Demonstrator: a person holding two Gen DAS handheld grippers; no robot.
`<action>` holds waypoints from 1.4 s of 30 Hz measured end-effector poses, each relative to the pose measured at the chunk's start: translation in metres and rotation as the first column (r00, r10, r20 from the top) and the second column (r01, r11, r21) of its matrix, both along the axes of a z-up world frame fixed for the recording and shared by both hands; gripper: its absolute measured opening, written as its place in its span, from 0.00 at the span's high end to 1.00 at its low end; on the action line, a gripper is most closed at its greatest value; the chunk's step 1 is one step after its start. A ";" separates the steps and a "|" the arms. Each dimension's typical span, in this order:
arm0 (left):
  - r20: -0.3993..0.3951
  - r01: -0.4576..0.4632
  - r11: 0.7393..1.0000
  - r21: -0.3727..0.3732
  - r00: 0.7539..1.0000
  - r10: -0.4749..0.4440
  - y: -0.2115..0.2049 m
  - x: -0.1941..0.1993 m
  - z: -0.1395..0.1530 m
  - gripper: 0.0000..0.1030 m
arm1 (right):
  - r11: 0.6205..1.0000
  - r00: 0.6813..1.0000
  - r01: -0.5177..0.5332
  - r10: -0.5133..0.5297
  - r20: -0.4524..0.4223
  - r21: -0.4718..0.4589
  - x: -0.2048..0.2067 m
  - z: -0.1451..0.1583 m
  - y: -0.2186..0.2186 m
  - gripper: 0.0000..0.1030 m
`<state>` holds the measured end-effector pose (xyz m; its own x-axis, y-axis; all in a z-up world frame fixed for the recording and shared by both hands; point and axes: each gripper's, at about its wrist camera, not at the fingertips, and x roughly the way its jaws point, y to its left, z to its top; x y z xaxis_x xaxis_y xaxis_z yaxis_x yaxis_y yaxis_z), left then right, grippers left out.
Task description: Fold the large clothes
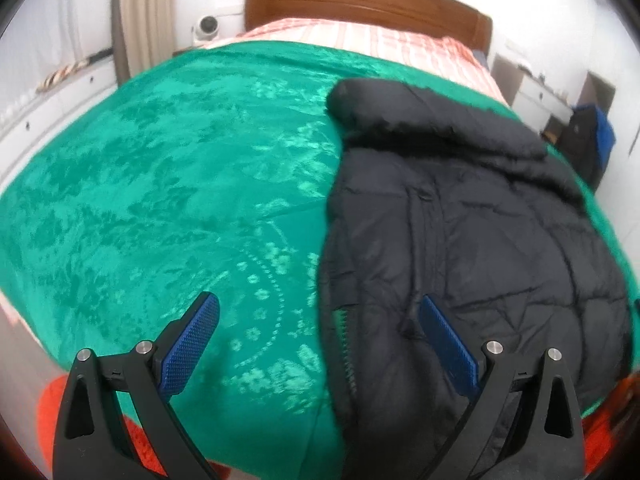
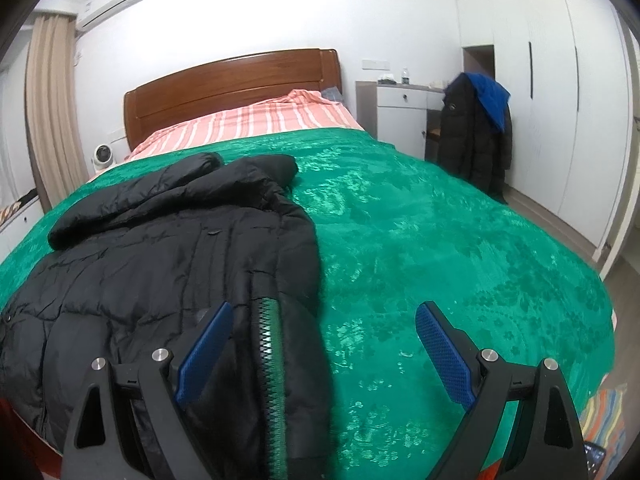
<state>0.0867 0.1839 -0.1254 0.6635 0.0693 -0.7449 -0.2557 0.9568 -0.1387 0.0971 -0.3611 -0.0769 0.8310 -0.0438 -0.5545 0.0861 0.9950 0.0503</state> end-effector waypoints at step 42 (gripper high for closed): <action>-0.174 0.282 0.938 -0.203 0.932 -0.318 -0.029 -0.015 -0.038 0.53 | 0.887 0.825 -0.140 0.350 -0.443 0.440 0.008 -0.044 -0.004 0.39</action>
